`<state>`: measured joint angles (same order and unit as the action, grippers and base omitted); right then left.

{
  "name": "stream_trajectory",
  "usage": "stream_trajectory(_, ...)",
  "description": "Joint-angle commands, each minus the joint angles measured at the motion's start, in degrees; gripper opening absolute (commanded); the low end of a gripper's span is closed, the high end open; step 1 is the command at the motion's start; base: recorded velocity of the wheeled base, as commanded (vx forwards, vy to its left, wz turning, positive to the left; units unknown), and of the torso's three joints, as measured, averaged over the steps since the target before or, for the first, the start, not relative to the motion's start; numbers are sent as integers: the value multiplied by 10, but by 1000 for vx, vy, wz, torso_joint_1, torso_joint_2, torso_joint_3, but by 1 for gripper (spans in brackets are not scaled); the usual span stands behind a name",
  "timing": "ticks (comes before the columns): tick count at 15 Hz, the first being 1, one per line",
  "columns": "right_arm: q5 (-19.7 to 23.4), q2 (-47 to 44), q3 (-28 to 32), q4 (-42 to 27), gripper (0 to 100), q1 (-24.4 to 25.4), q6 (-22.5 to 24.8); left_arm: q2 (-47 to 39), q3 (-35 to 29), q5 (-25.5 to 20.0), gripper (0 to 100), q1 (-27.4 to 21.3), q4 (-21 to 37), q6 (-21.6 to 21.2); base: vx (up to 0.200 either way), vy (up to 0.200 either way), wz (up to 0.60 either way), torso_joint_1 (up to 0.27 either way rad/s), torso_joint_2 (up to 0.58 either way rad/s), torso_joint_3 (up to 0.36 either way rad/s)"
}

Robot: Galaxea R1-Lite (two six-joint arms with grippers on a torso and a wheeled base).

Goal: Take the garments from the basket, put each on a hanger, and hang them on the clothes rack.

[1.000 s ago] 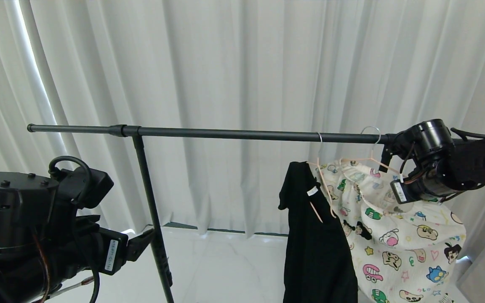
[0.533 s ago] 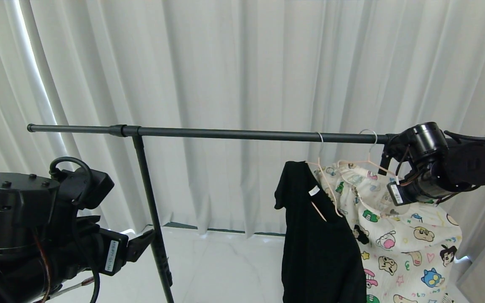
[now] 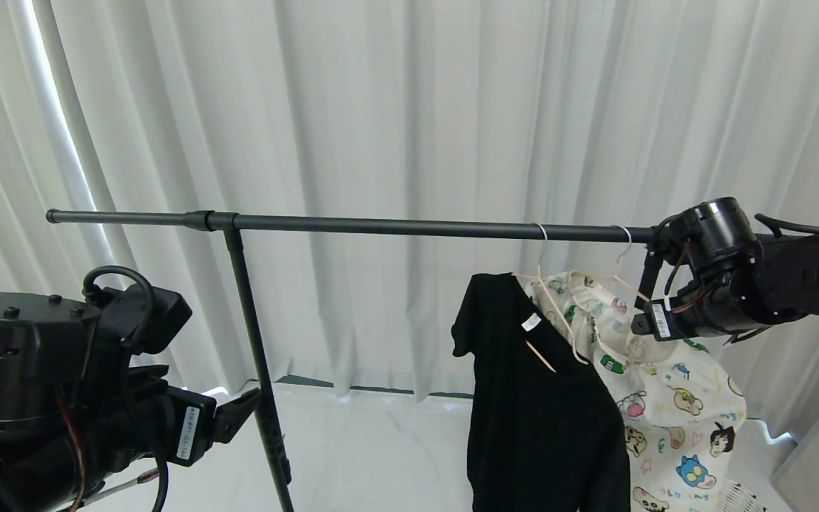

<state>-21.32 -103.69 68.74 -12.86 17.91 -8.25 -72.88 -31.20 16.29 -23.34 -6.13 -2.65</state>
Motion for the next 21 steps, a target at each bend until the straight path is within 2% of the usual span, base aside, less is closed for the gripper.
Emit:
stream_trajectory(1,0,51,-6,-1,100,14,-1,2,3,3,100,1,0,0,0,0,0,0,0,0)
stream_trajectory(2,0,51,-6,-1,100,14,-1,2,3,3,100,1,0,0,0,0,0,0,0,0)
stream_trajectory(3,0,89,-7,-10,100,13,2,3,10,22,100,1,0,0,0,0,0,0,0,0)
stream_trajectory(4,0,111,-6,-38,100,12,8,4,11,23,100,1,0,0,0,0,0,0,0,0)
stream_trajectory(5,-1,142,-5,-90,100,7,36,4,12,27,100,3,0,0,0,0,0,0,0,0)
stream_trajectory(6,0,169,-5,-127,100,-4,85,3,12,30,100,4,0,0,0,0,0,0,0,0)
stream_trajectory(7,-1,192,-11,-135,100,-17,133,2,13,30,100,5,0,0,0,0,0,0,0,0)
stream_trajectory(8,-2,204,-14,-135,100,-24,153,2,13,30,100,5,0,0,-200,0,0,7,2,-2)
stream_trajectory(9,-14,224,-22,-135,100,-39,187,4,13,30,100,10,0,0,-200,0,0,7,2,2)
stream_trajectory(10,-44,242,-48,-135,100,-45,206,4,15,30,100,21,0,0,-200,0,0,17,2,-2)
stream_trajectory(11,-80,260,-80,-132,100,-45,221,3,18,30,100,30,0,1,-200,0,0,12,7,2)
stream_trajectory(12,-94,280,-112,-123,100,-45,227,2,18,30,100,39,0,2,-200,0,0,-17,2,7)
stream_trajectory(16,-96,322,-191,-47,100,-69,239,7,18,30,100,58,-1,2,-200,0,0,-3,1,0)
stream_trajectory(21,-95,332,-233,21,100,-133,289,32,32,30,100,68,-1,1,-200,0,0,6,-1,2)
